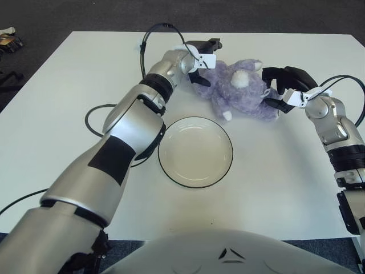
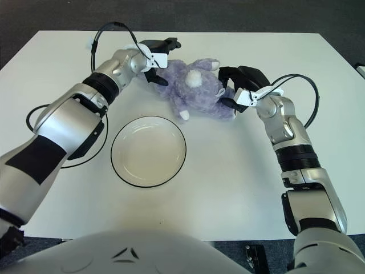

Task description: Put the doll into the plate.

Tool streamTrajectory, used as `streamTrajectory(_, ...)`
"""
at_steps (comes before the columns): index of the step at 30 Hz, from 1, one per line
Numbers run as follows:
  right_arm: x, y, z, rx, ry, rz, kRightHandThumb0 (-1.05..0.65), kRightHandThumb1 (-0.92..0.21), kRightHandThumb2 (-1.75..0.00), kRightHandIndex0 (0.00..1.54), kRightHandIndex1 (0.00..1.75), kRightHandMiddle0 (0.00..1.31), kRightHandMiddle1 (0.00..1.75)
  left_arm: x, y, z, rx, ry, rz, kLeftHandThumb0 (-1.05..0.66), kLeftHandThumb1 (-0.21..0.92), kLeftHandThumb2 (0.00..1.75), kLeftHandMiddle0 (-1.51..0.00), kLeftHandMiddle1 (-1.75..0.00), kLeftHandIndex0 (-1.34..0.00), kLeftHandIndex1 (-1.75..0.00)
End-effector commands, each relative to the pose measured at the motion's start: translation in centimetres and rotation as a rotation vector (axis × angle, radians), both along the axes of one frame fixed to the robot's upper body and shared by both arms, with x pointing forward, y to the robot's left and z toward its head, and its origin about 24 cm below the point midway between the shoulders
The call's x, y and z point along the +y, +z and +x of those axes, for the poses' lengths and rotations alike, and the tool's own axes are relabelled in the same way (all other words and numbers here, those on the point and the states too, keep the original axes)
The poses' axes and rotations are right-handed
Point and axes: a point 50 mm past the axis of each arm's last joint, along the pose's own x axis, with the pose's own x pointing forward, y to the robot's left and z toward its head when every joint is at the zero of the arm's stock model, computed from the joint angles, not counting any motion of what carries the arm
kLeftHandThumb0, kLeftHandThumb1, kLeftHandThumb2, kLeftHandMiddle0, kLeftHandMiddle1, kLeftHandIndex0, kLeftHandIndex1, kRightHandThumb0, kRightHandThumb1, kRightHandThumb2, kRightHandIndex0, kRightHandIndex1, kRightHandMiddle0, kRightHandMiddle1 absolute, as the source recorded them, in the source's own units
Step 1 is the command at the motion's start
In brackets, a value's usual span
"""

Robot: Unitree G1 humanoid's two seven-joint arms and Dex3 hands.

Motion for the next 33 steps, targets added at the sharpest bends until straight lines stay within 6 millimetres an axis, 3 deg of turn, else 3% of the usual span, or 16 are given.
streamTrajectory(1,0.2,0.0,-0.3,0.016,0.011,0.014,-0.01,0.04,-1.67,0.88,1.75,0.72,1.58,-0.4,1.2,-0.1,-0.020,-0.041,0.024,-0.44,0.29,0.97,-0.39,-1.33,0.00,-0.69)
streamTrajectory(7,0.8,0.1,-0.9,0.038,0.031,0.029,-0.01,0.03,-1.69,0.89,1.75,0.66,1.67,-0.8,2.2,-0.4,-0.053,-0.113,0.016,-0.46,0.27,0.99,-0.23,-0.98,0.00,-0.83)
streamTrajectory(16,1.1,0.2,-1.1,0.036,0.035,0.027,-0.01,-0.02,-1.62,0.89,1.63,0.58,1.74,-0.8,3.0,-0.9,-0.024,-0.219,0.036,-0.46,0.23,1.00,-0.13,-0.75,0.00,-0.84)
streamTrajectory(21,1.2,0.2,-1.1,0.036,0.036,0.027,-0.01,-0.03,-1.60,0.89,1.60,0.57,1.75,-0.8,3.2,-1.1,-0.009,-0.249,0.055,-0.43,0.20,1.01,-0.12,-0.72,0.00,-0.84)
streamTrajectory(26,1.3,0.2,-1.2,0.015,0.040,0.011,-0.01,-0.05,-1.54,0.92,1.49,0.57,1.75,-1.0,3.3,-1.3,0.040,-0.282,0.131,-0.33,0.15,1.09,-0.11,-0.79,0.00,-0.89)
streamTrajectory(33,1.4,0.4,-1.4,0.022,0.029,0.047,0.00,-0.07,-1.52,0.91,1.49,0.56,1.75,-1.0,3.3,-1.3,0.103,-0.272,0.235,-0.22,0.10,1.17,-0.05,-0.87,0.00,-0.94)
